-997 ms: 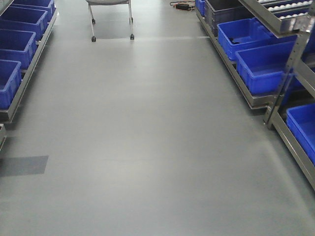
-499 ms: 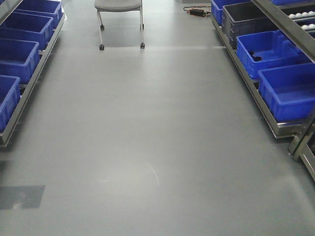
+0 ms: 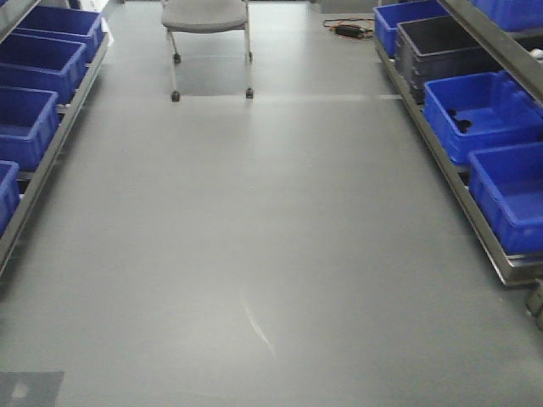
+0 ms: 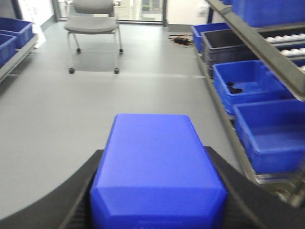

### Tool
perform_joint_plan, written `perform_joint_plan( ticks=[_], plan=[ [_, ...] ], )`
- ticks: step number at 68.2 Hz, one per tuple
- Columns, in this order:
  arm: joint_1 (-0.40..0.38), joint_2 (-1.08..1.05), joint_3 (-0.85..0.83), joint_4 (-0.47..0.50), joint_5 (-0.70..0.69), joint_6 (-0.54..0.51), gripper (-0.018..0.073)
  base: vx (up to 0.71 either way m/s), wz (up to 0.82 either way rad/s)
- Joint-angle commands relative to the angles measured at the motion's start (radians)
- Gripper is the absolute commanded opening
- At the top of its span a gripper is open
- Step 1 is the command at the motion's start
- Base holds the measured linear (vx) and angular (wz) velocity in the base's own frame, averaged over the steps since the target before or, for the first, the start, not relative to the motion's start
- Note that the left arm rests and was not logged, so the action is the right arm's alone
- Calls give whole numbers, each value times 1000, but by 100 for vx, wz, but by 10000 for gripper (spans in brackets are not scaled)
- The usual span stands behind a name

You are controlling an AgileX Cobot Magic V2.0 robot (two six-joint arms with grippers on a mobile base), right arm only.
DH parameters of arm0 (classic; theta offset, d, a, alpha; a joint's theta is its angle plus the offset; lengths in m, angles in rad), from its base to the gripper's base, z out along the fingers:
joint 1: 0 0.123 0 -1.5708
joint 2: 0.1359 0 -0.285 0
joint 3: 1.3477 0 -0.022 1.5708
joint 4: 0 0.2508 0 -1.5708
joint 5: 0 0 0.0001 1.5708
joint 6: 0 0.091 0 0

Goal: Pour parts from conveyor to right shelf

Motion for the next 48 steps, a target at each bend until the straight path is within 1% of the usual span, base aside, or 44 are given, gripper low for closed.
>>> perform_joint_plan(
  ticks=[1,12,35,48],
  plan=[
    [1,9,-28,-6,-82,-3,-6,31,29],
    [1,9,-28,-6,-82,-3,-6,25,49],
    [1,9,-28,-6,-81,-3,-6,18,79],
    [1,9,-28,-6,-81,-3,-6,18,67]
  ],
)
